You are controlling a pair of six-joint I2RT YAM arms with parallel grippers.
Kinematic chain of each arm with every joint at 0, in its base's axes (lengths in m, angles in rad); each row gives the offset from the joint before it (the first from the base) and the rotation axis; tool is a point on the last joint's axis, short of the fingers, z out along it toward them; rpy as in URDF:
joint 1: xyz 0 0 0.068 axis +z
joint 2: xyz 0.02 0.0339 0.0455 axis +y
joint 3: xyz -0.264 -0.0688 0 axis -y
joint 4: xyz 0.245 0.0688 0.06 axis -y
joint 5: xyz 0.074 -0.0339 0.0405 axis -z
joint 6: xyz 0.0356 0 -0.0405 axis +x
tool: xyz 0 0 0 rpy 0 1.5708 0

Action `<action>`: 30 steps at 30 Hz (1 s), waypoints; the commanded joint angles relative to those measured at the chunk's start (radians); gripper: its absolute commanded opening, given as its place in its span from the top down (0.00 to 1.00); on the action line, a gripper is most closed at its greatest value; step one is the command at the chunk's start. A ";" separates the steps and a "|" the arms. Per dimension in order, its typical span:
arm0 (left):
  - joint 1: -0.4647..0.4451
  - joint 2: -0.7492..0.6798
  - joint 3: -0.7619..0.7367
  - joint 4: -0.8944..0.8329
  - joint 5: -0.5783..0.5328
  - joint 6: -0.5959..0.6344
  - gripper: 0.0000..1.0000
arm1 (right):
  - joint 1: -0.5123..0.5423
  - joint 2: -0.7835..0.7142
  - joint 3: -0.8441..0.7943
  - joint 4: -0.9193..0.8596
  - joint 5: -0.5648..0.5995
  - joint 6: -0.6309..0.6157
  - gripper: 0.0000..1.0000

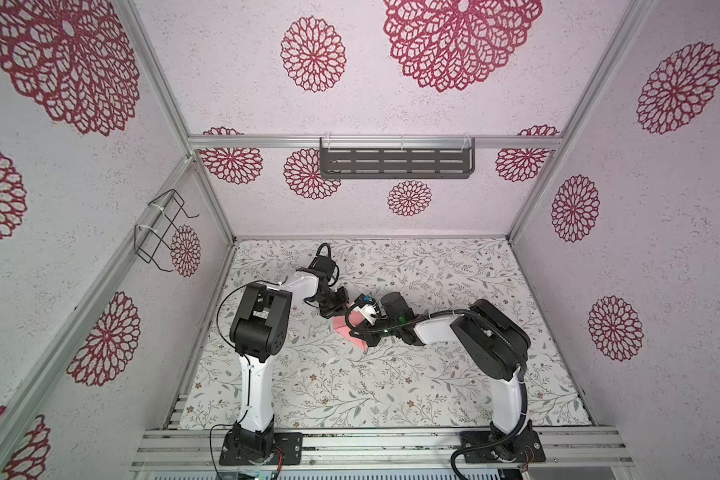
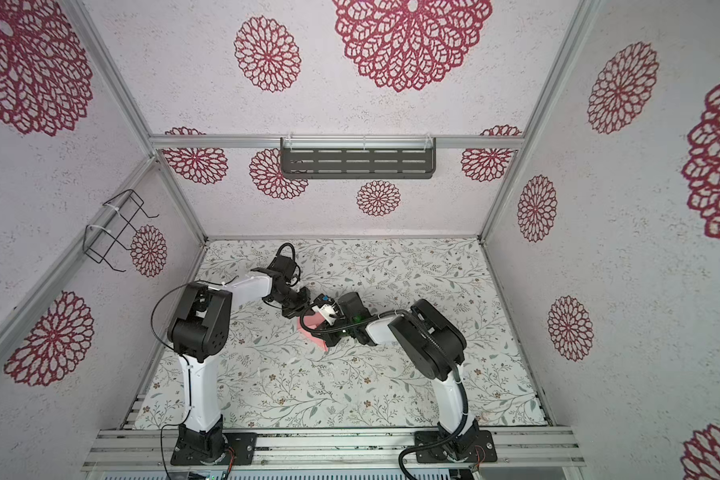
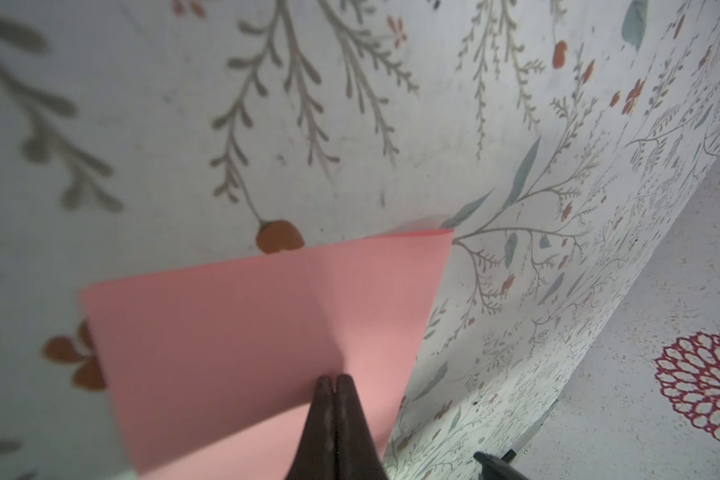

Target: Fold a paper plane with a square sheet of paper (pick it up from the middle)

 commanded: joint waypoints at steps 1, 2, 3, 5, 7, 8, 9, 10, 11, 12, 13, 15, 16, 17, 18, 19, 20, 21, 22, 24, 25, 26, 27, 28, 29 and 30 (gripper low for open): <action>0.000 0.051 -0.018 -0.053 -0.025 0.026 1.00 | -0.018 0.004 0.042 -0.048 -0.002 0.060 1.00; 0.001 0.052 -0.022 -0.047 -0.018 0.025 1.00 | -0.020 0.009 0.047 -0.054 -0.005 0.061 1.00; 0.003 0.054 -0.023 -0.041 -0.012 0.023 1.00 | -0.021 0.013 0.052 -0.057 -0.008 0.062 1.00; 0.004 0.055 -0.029 -0.034 0.001 0.022 1.00 | -0.023 0.022 0.062 -0.068 -0.012 0.066 0.99; 0.005 0.055 -0.032 -0.029 0.006 0.022 1.00 | -0.023 0.029 0.069 -0.079 -0.012 0.064 1.00; 0.007 0.056 -0.033 -0.027 0.009 0.022 1.00 | -0.023 0.030 0.072 -0.081 -0.010 0.064 0.99; 0.007 0.056 -0.035 -0.026 0.012 0.021 1.00 | -0.023 0.034 0.075 -0.085 -0.011 0.062 0.99; 0.008 0.057 -0.036 -0.025 0.013 0.022 1.00 | -0.023 0.036 0.080 -0.091 -0.015 0.061 0.99; 0.008 0.057 -0.036 -0.025 0.015 0.022 1.00 | -0.023 0.042 0.085 -0.099 -0.018 0.061 0.99; 0.009 0.057 -0.037 -0.022 0.017 0.020 1.00 | -0.024 0.046 0.091 -0.106 -0.022 0.060 0.99; 0.009 0.055 -0.038 -0.021 0.019 0.018 1.00 | -0.024 0.050 0.093 -0.110 -0.025 0.059 0.99; 0.009 0.053 -0.040 -0.019 0.021 0.017 1.00 | -0.022 0.052 0.093 -0.113 -0.030 0.060 0.98; 0.009 0.053 -0.040 -0.018 0.021 0.017 1.00 | -0.023 0.052 0.095 -0.115 -0.036 0.061 0.97; 0.009 0.053 -0.041 -0.017 0.021 0.015 1.00 | -0.023 0.053 0.096 -0.116 -0.043 0.062 0.96; 0.009 0.052 -0.043 -0.016 0.021 0.016 1.00 | -0.023 0.053 0.099 -0.119 -0.048 0.066 0.96; 0.010 0.050 -0.044 -0.015 0.020 0.014 1.00 | -0.023 0.056 0.101 -0.123 -0.050 0.067 0.95; 0.009 0.051 -0.045 -0.015 0.019 0.015 1.00 | -0.023 0.057 0.103 -0.125 -0.050 0.070 0.95; 0.009 0.051 -0.046 -0.016 0.018 0.014 1.00 | -0.023 0.057 0.102 -0.123 -0.047 0.073 0.95; 0.010 0.049 -0.048 -0.015 0.017 0.015 1.00 | -0.023 0.057 0.101 -0.123 -0.045 0.078 0.95; 0.010 0.048 -0.049 -0.015 0.016 0.012 1.00 | -0.024 0.057 0.103 -0.122 -0.045 0.086 0.94; 0.011 0.046 -0.049 -0.015 0.018 0.013 1.00 | -0.024 0.058 0.103 -0.122 -0.047 0.088 0.94; 0.011 0.047 -0.049 -0.013 0.018 0.012 1.00 | -0.024 0.060 0.105 -0.123 -0.047 0.090 0.94; 0.011 0.049 -0.049 -0.014 0.018 0.013 1.00 | -0.024 0.061 0.106 -0.124 -0.044 0.092 0.94; 0.011 0.049 -0.049 -0.012 0.019 0.012 1.00 | -0.024 0.064 0.108 -0.124 -0.045 0.092 0.94; 0.011 0.049 -0.049 -0.012 0.021 0.011 1.00 | -0.024 0.066 0.110 -0.129 -0.045 0.092 0.94; 0.010 0.049 -0.049 -0.012 0.021 0.011 1.00 | -0.024 0.069 0.111 -0.133 -0.043 0.092 0.94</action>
